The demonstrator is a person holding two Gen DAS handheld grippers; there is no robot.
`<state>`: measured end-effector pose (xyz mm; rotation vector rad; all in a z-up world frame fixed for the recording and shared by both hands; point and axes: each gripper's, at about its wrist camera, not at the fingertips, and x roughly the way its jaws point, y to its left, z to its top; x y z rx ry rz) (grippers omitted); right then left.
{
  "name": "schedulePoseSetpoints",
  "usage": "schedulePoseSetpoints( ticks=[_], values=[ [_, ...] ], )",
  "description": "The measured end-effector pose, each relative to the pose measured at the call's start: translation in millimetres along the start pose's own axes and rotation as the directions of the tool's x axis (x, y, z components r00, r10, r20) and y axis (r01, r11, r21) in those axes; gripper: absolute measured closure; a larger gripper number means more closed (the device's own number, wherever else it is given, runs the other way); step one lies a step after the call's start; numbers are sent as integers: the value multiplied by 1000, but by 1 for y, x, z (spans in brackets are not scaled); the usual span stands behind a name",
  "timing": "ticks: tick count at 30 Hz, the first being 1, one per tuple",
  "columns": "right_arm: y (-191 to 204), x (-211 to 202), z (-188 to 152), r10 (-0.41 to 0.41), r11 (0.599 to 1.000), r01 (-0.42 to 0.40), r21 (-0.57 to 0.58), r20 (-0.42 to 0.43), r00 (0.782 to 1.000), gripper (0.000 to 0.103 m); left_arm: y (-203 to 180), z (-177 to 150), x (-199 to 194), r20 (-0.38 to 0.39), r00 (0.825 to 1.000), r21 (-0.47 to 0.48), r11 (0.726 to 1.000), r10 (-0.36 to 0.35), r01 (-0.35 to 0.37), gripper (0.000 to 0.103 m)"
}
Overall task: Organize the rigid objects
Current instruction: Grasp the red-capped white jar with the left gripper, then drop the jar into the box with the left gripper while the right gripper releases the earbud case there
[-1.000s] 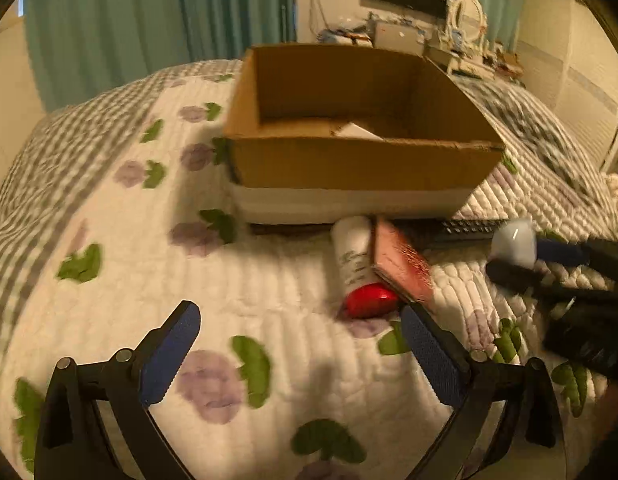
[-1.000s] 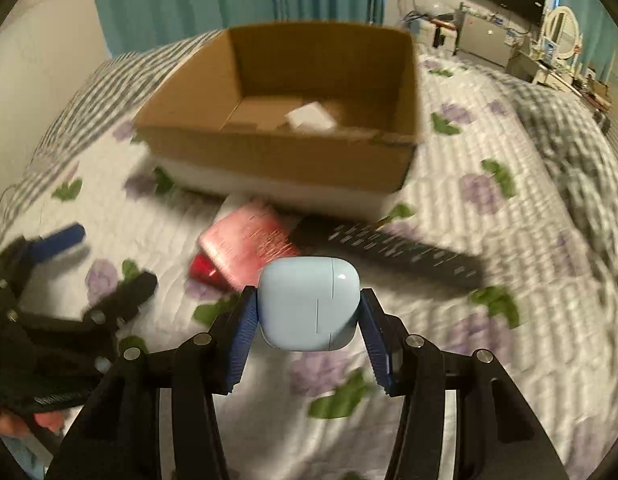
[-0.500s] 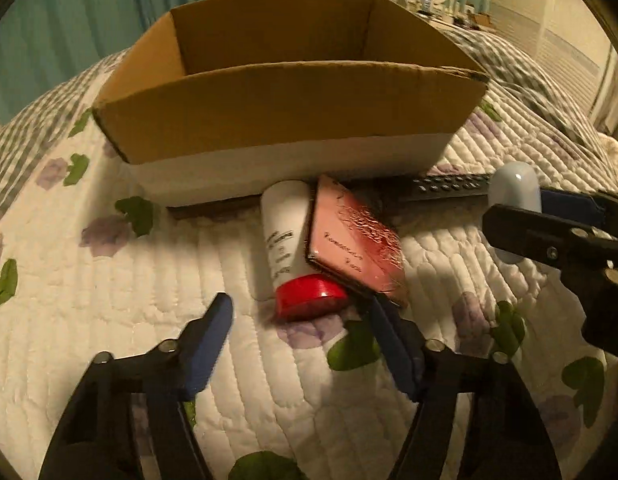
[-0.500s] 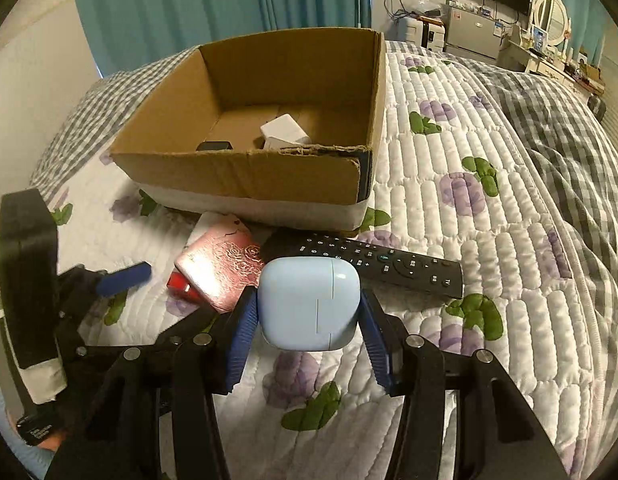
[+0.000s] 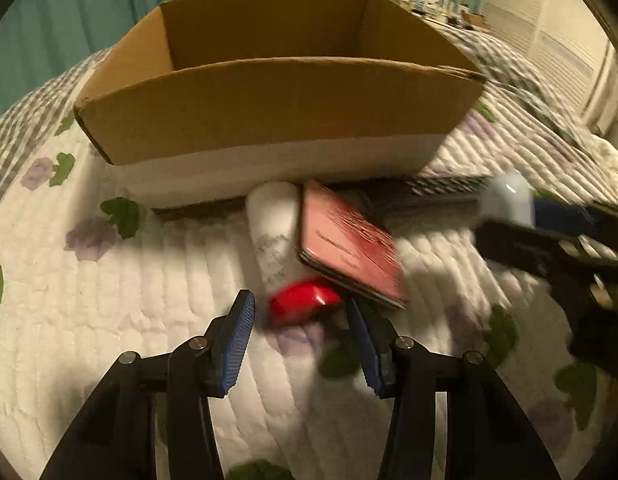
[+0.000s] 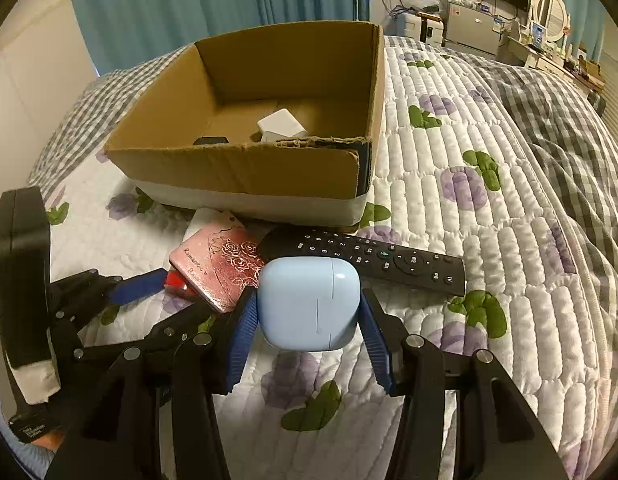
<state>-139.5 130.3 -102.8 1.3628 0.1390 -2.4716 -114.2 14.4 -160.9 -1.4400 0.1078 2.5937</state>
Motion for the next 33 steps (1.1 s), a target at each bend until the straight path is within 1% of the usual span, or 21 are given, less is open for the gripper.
schedulePoseSetpoints(
  ticks=[1, 3, 7, 9, 11, 12, 14, 15, 18, 19, 20, 21, 24, 27, 29, 31, 33],
  values=[
    [0, 1, 0, -2, 1000, 2, -2, -2, 1000, 53, 2, 2, 7, -4, 1000, -11, 1000, 2, -2, 55],
    [1, 1, -1, -6, 1000, 6, -6, -2, 1000, 53, 7, 3, 10, -13, 1000, -33, 999, -1, 1, 66],
    [-1, 0, 0, -3, 1000, 3, 1, -2, 1000, 53, 14, -8, -4, 1, 999, -34, 999, 32, -32, 66],
    [-1, 1, 0, -1, 1000, 1, -1, -3, 1000, 53, 19, -15, -13, -4, 1000, -49, 999, 8, -8, 66],
    [1, 3, 1, -3, 1000, 3, -5, -4, 1000, 53, 21, -17, -16, -13, 1000, -42, 999, -11, 11, 66],
    [2, 5, 1, -4, 1000, 4, -7, -6, 1000, 53, 22, -15, -15, -14, 1000, -41, 999, -6, 5, 65],
    [4, 6, 2, -11, 1000, 10, -15, -9, 1000, 53, 25, -7, -9, -15, 999, -43, 999, 28, -29, 56],
    [6, 7, 1, -16, 1000, 16, -23, -9, 1000, 53, 15, -8, -12, -15, 998, -37, 998, 53, -53, 50],
    [5, 6, 1, -20, 999, 20, -27, -8, 1000, 53, 25, 0, -4, -9, 996, -53, 995, 89, -90, 49],
    [5, 6, 1, -21, 1000, 20, -24, -8, 1000, 53, 36, 1, -7, -10, 996, -64, 994, 90, -90, 52],
    [4, 7, 1, -21, 1000, 21, -22, -8, 1000, 53, 40, 2, -5, -11, 997, -73, 994, 82, -82, 57],
    [4, 7, 1, -23, 1000, 23, -21, -9, 1000, 53, 43, 1, -5, -14, 998, -87, 994, 58, -59, 66],
    [5, 4, 0, -33, 999, 33, -27, 0, 999, 53, 48, -4, -13, -12, 999, -96, 994, 49, -50, 66],
    [7, -2, 1, -35, 999, 36, -37, 23, 999, 53, 50, -14, -28, 6, 999, -96, 995, 37, -36, 66],
    [10, -10, 3, -32, 998, 35, -43, 48, 998, 53, 50, -19, -40, 23, 999, -113, 993, 38, -35, 66],
    [11, -17, 7, -21, 999, 24, -41, 68, 997, 53, 49, -20, -54, 51, 998, -123, 992, 25, -18, 66],
    [14, -25, 11, -24, 998, 28, -47, 90, 996, 53, 36, -9, -70, 94, 995, -119, 993, 23, -12, 66]
  ],
)
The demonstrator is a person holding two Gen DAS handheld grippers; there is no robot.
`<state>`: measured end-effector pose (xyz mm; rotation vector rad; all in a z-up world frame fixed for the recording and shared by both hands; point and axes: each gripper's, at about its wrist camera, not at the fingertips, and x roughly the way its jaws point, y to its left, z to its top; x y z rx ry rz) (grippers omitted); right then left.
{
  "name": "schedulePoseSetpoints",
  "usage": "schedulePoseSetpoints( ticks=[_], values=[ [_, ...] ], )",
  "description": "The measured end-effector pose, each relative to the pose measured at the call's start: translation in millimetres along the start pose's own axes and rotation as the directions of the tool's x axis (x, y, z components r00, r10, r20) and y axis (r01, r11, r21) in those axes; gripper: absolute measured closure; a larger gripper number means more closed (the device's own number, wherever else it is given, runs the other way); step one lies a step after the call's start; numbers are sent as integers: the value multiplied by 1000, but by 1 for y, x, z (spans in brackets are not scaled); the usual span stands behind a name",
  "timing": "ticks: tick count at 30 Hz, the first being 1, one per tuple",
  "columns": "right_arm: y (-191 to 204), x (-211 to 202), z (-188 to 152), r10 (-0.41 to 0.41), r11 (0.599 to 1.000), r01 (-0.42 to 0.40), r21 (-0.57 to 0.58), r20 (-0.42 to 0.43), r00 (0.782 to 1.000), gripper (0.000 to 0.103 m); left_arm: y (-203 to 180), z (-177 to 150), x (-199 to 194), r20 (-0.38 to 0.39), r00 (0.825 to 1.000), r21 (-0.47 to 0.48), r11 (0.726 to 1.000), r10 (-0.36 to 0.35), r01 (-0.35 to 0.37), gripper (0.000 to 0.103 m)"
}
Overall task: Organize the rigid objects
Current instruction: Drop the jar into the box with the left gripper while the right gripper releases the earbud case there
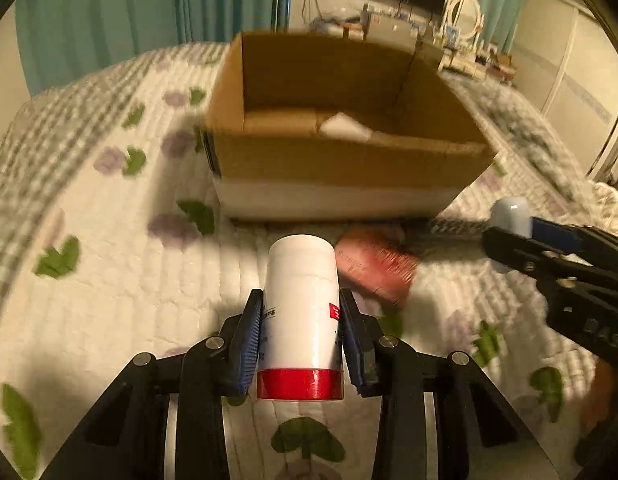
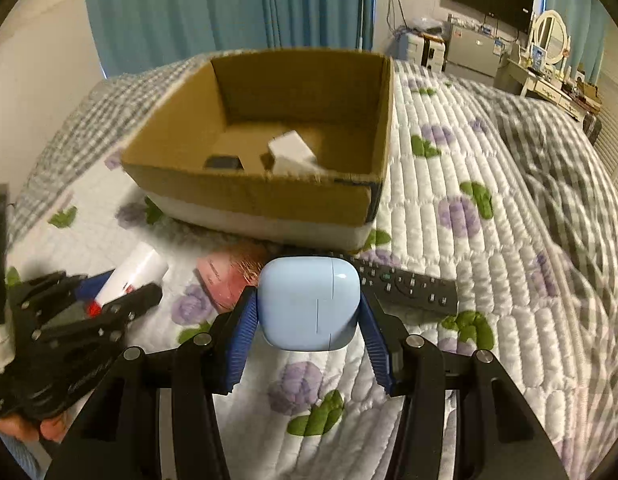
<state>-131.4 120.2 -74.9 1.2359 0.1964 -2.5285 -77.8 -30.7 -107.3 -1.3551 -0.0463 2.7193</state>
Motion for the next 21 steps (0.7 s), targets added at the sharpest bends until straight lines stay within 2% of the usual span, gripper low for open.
schedulePoseSetpoints(
  ticks=[4, 11, 14, 16, 21],
  values=[
    [4, -20, 20, -13, 999, 15, -30, 61, 998, 53, -7, 36, -29, 103, 995, 1, 1000, -13, 13, 66],
    [5, -45, 75, 0, 999, 11, -54, 192, 981, 53, -6, 108, -54, 254, 967, 26, 1000, -23, 17, 66],
    [3, -44, 99, 3, 998, 11, -60, 224, 975, 53, -6, 135, -41, 261, 965, 29, 1000, 4, -12, 66],
    [1, -40, 112, -1, 997, 18, -70, 239, 971, 53, -4, 153, -26, 253, 967, 22, 1000, -1, -5, 66],
    [-5, -14, 132, -6, 997, 23, -72, 227, 974, 53, -4, 180, 22, 201, 979, 26, 999, 33, -39, 66]
  ],
)
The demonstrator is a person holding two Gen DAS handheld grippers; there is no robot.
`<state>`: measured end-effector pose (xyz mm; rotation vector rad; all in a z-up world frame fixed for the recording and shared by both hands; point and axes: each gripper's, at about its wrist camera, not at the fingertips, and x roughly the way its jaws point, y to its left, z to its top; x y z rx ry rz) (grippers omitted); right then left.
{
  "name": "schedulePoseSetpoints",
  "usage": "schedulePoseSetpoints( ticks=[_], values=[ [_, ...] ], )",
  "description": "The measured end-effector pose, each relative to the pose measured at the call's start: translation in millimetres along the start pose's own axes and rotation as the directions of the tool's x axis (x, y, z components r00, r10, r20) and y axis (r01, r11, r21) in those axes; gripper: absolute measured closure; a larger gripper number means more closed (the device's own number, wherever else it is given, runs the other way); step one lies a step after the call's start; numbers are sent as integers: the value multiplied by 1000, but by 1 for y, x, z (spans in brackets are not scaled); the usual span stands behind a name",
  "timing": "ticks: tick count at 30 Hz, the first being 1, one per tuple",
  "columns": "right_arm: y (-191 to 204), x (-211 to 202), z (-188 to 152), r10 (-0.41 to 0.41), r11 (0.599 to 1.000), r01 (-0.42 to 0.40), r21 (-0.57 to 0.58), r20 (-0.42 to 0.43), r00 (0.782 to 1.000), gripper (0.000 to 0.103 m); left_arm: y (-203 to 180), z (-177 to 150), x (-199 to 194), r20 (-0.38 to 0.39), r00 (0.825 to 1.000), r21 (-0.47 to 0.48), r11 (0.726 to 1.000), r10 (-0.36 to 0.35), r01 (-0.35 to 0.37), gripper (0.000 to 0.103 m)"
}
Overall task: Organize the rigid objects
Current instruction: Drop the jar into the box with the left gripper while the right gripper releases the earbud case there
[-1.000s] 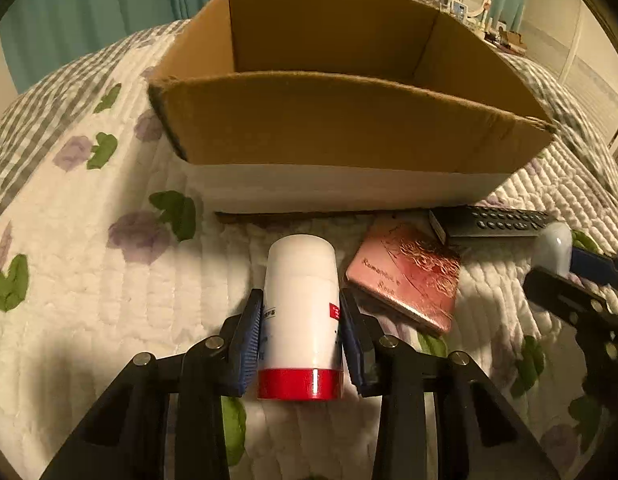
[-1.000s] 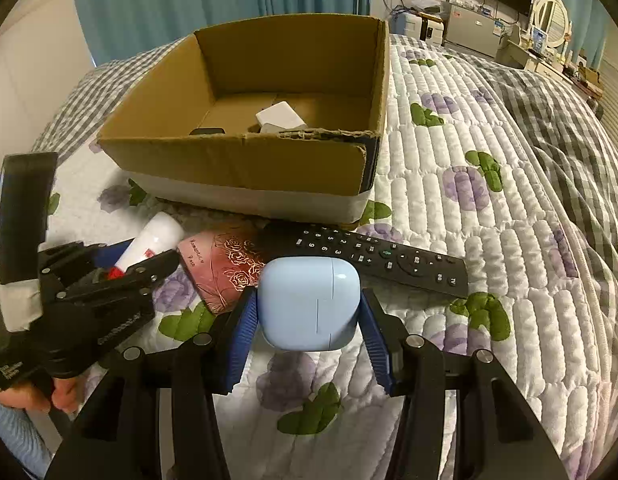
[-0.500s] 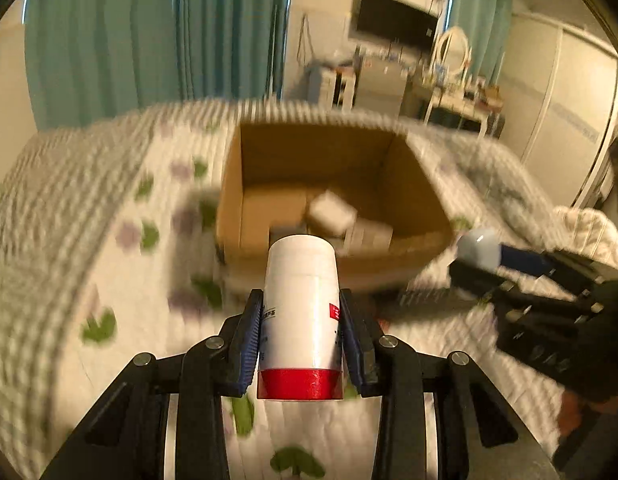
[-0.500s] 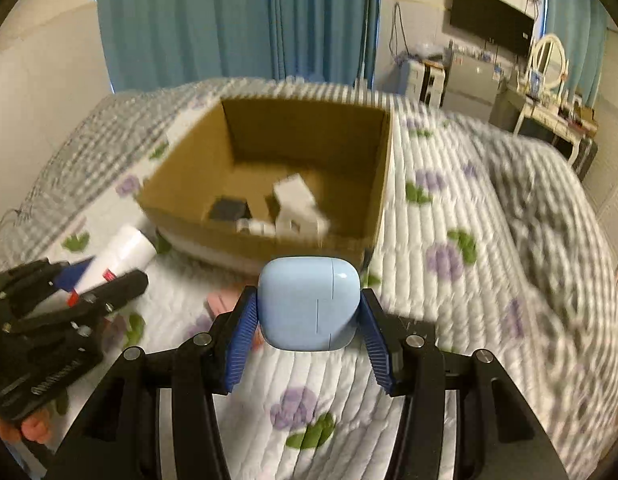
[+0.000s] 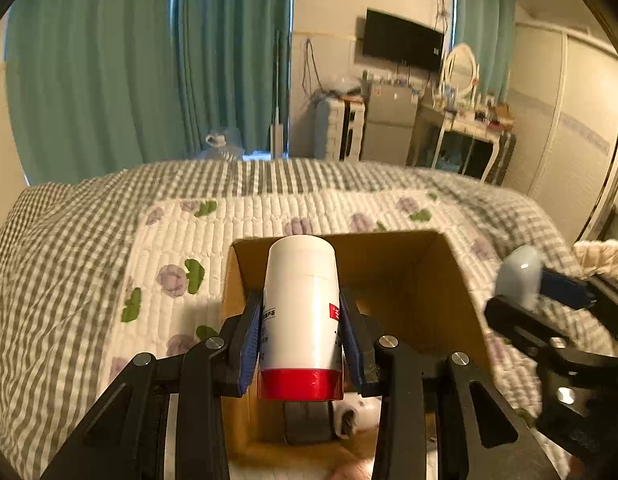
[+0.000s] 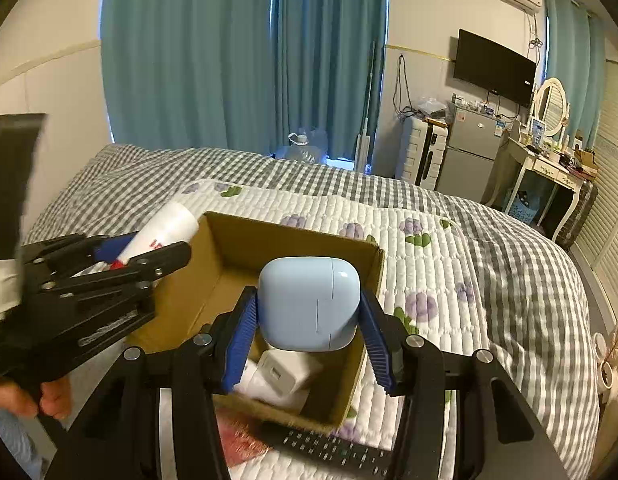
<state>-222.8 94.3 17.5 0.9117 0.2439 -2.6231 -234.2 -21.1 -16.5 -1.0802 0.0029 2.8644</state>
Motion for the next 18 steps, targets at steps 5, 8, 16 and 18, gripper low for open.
schedulePoseSetpoints(
  ticks=[5, 8, 16, 18],
  values=[
    [-6, 23, -9, 10, 1000, -9, 12, -33, 999, 53, -3, -6, 41, -63, 998, 5, 1000, 15, -15, 66],
    [-10, 35, -20, 17, 1000, -16, 20, -54, 998, 53, -5, -12, 53, -88, 996, 13, 1000, 10, -9, 66],
    [-22, 42, -25, 18, 999, -14, 51, -77, 997, 53, 1, -7, 37, -47, 999, 5, 1000, 21, -21, 54],
    [-22, 39, -21, 13, 998, -9, 55, -67, 998, 53, 6, -4, 27, -35, 999, -9, 1000, 16, -16, 54]
  ],
)
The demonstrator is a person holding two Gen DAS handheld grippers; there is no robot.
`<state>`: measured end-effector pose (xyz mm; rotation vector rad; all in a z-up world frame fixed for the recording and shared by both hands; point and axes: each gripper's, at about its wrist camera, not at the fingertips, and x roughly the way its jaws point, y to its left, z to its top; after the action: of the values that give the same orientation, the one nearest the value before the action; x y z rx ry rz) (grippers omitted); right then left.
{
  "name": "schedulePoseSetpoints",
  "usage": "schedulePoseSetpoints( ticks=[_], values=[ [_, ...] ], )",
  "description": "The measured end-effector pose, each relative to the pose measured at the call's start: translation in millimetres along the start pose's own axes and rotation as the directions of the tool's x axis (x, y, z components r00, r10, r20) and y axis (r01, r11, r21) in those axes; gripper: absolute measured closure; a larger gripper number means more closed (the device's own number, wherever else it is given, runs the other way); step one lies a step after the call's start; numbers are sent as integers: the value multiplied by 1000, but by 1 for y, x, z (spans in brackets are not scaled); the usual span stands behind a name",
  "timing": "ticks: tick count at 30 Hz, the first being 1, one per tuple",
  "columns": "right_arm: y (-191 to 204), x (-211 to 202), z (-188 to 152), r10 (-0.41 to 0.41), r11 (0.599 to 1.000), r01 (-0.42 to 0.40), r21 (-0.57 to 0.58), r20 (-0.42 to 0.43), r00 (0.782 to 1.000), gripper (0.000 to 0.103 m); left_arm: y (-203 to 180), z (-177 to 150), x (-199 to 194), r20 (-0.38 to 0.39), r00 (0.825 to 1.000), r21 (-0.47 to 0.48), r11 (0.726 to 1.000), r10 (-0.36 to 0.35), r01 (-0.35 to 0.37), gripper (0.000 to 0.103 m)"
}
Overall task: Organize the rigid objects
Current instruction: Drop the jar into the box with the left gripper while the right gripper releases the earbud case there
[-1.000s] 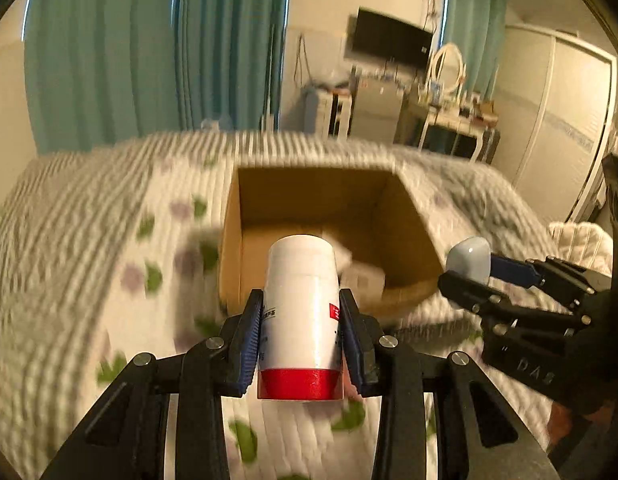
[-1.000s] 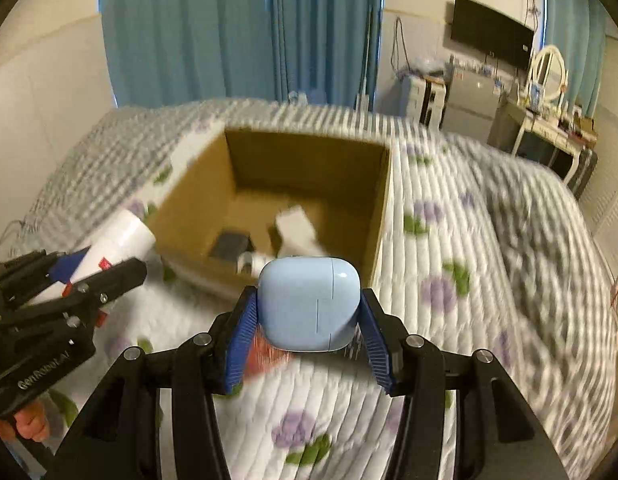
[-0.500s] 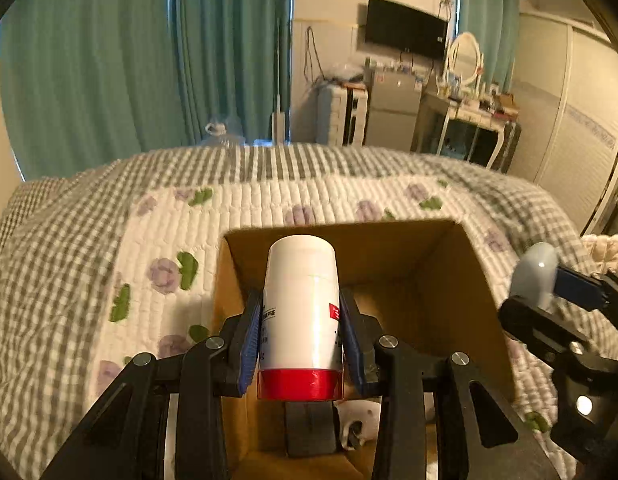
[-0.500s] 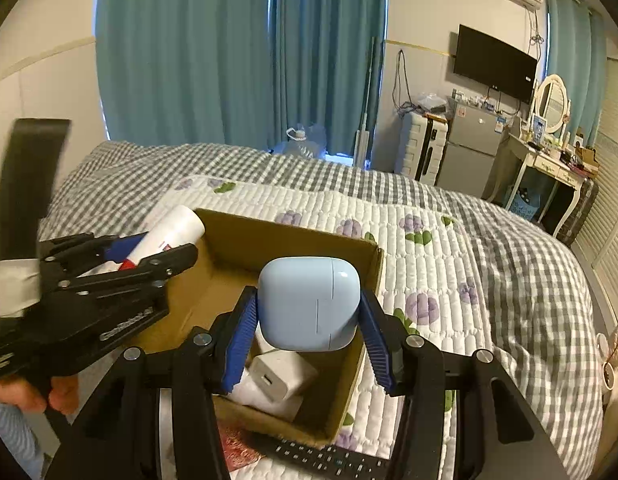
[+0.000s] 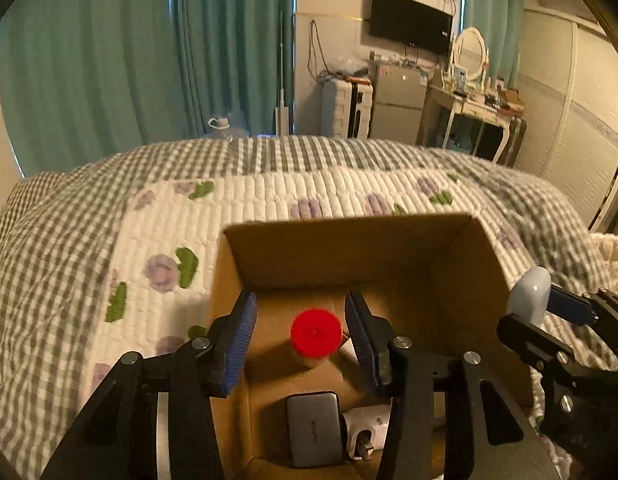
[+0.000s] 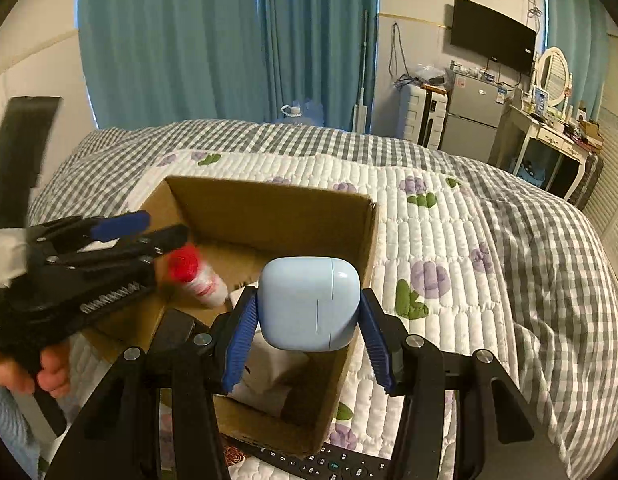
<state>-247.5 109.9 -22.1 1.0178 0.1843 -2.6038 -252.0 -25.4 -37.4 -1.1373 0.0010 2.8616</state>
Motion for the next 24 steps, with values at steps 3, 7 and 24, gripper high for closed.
schedulePoseSetpoints(
  ticks=[3, 7, 24],
  values=[
    [2, -4, 12, 4, 1000, -4, 6, 23, 1000, 53, 9, 3, -15, 26, 999, -10, 1000, 21, -21, 54],
    [10, 11, 28, 5, 1000, -5, -2, 25, 1000, 53, 19, 3, -23, 40, 998, -16, 999, 38, -38, 54],
    [15, 13, 39, 21, 1000, -20, -7, 49, 999, 32, 28, -12, -48, 34, 998, -1, 999, 45, -45, 36]
  ],
)
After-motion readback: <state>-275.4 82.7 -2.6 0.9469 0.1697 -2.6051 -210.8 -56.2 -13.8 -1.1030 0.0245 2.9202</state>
